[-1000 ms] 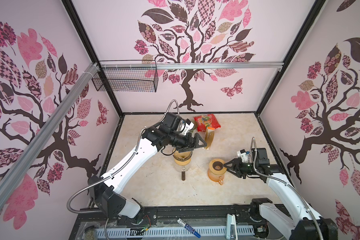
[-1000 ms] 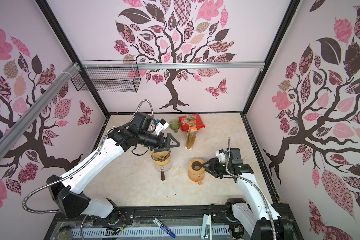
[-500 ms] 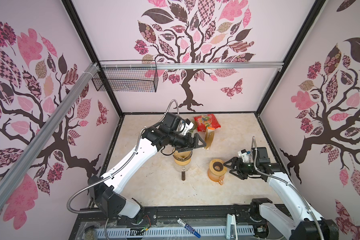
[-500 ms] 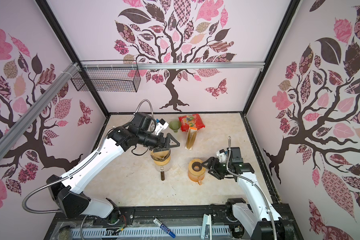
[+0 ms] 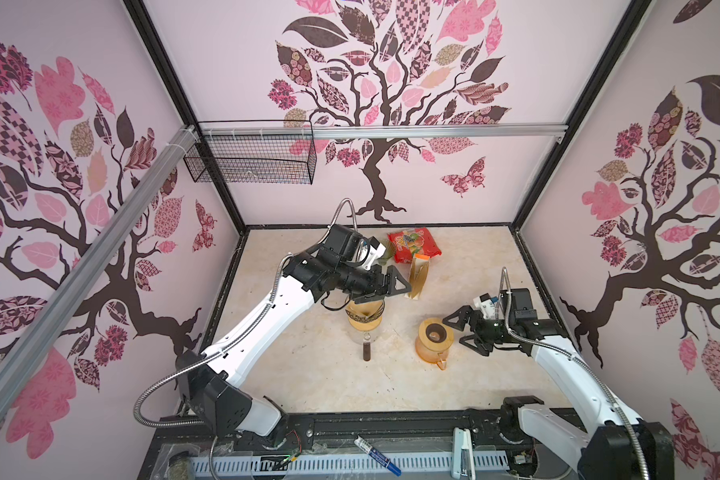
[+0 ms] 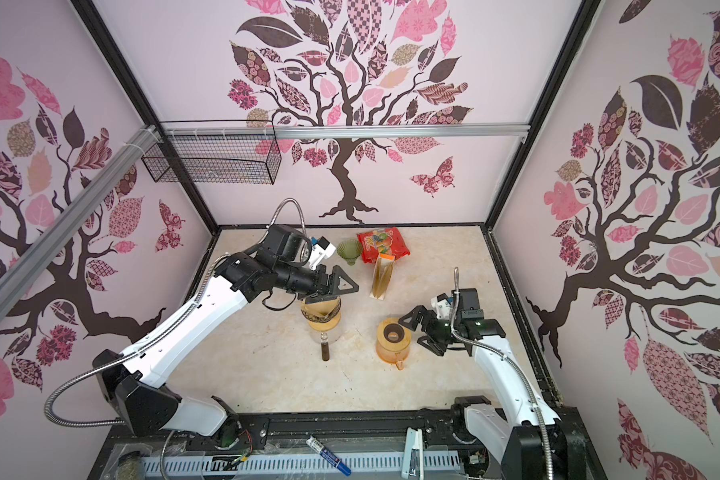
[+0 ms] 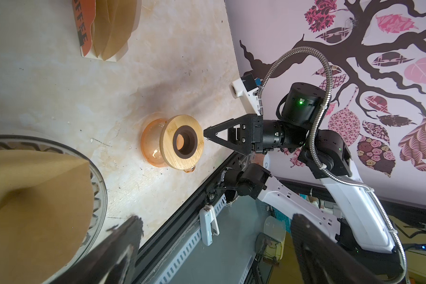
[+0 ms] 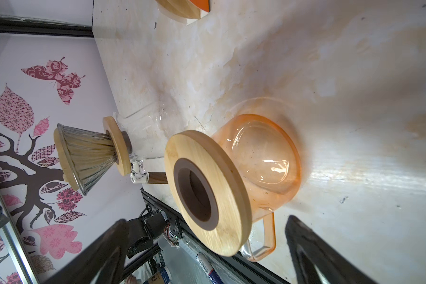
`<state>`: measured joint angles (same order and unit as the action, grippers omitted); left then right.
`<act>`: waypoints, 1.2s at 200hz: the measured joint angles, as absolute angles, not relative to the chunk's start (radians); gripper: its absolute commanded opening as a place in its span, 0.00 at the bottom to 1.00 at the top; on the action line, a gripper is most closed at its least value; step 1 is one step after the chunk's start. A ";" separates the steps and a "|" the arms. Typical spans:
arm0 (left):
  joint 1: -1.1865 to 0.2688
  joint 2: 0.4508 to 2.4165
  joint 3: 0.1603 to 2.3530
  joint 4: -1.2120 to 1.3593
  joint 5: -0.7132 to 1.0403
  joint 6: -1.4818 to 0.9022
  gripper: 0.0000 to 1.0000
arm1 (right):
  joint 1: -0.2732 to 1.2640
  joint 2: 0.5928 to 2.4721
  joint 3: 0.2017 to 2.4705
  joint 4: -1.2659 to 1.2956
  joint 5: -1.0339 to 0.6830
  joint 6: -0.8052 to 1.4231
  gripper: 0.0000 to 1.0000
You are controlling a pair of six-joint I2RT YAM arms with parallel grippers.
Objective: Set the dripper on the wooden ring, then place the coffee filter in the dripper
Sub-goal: 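Open the right gripper and lift it away from the ring, then grasp the green glass dripper rim with the left gripper while the right withdraws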
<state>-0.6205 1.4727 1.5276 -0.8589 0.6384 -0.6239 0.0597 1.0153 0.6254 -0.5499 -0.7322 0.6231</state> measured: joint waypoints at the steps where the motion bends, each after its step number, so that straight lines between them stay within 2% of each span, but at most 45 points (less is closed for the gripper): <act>1: -0.620 1.473 1.528 -0.859 0.638 -0.624 0.97 | 0.060 1.016 0.625 -0.548 -0.733 0.624 1.00; 59: -0.604 1.477 1.530 -0.860 0.606 -0.624 0.97 | 0.100 1.065 0.598 -0.434 -0.754 0.670 1.00; 143: -0.505 1.504 1.547 -0.852 0.574 -0.655 0.97 | 0.167 1.109 0.595 -0.312 -0.760 0.741 1.00; 181: -0.477 1.522 1.576 -0.844 0.530 -0.685 0.97 | 0.187 1.129 0.605 -0.317 -0.743 0.747 1.00; 240: -0.344 1.622 1.665 -0.832 0.453 -0.748 0.97 | 0.187 1.091 0.980 -0.588 -0.524 0.725 1.00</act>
